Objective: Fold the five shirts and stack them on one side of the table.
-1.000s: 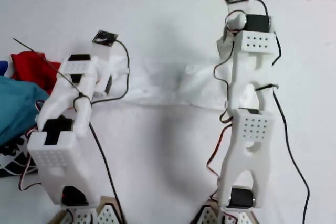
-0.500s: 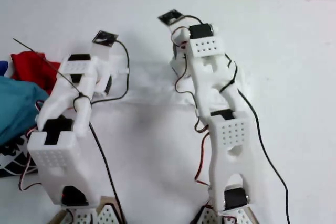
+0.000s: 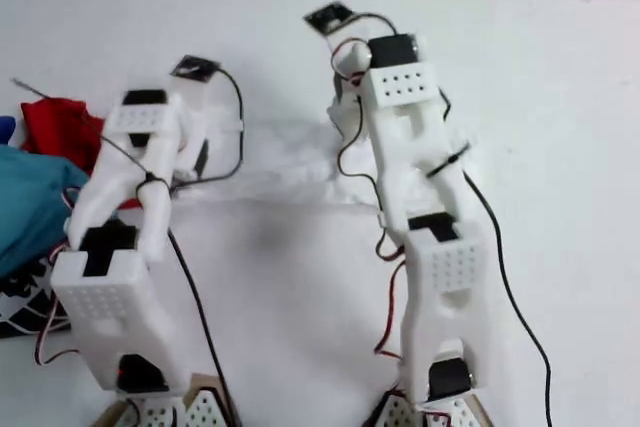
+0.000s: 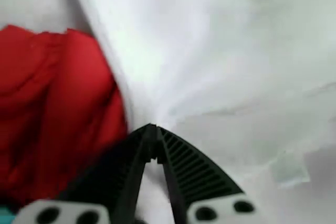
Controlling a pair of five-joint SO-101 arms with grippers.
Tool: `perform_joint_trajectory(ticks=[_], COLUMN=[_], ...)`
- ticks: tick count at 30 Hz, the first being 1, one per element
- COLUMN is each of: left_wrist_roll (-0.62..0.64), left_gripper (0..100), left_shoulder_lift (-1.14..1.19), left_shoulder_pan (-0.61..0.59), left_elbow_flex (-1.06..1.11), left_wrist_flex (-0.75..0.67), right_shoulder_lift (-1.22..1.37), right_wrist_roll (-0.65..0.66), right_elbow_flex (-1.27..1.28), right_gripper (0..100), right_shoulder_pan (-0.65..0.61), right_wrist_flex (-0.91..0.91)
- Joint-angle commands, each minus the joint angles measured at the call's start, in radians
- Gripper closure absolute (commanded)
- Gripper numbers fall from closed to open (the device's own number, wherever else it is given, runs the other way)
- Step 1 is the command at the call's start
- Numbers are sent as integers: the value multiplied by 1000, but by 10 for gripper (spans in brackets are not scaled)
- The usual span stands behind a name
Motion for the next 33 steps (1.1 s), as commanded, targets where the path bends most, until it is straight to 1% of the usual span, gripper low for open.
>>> perform_joint_trajectory(ticks=[1,4,6,9,11,14,17,19,24,27,30,33], left_wrist_roll=[11,3,-14,-115,-161,-203,-238,-258,-282,-287,-287,-287], left_gripper=[972,968,942,898,891,891,891,891,891,891,891,891], left_shoulder_lift=[-55,-54,-46,-28,-2,71,164,216,302,321,324,322], left_shoulder_pan=[-81,-198,-275,-331,-342,-371,-437,-502,-683,-760,-804,-816], left_elbow_flex=[-151,-220,-220,-188,-154,-88,-58,-77,-240,-343,-426,-503], left_wrist_flex=[106,127,118,104,63,-52,-163,-189,-186,-184,-158,-64], right_shoulder_lift=[-153,-171,-151,-74,-2,99,127,120,41,-36,-122,-220], right_wrist_roll=[6,6,6,6,6,11,12,11,12,12,6,6], right_elbow_flex=[-5,-3,-3,-3,-5,-14,-9,-14,-8,-5,3,57], right_gripper=[979,979,979,979,979,979,979,979,979,979,979,979], right_shoulder_pan=[-28,-71,-101,-142,-171,-200,-196,-171,-116,-88,-61,-41], right_wrist_flex=[39,42,35,10,-12,-18,-8,1,30,54,56,56])
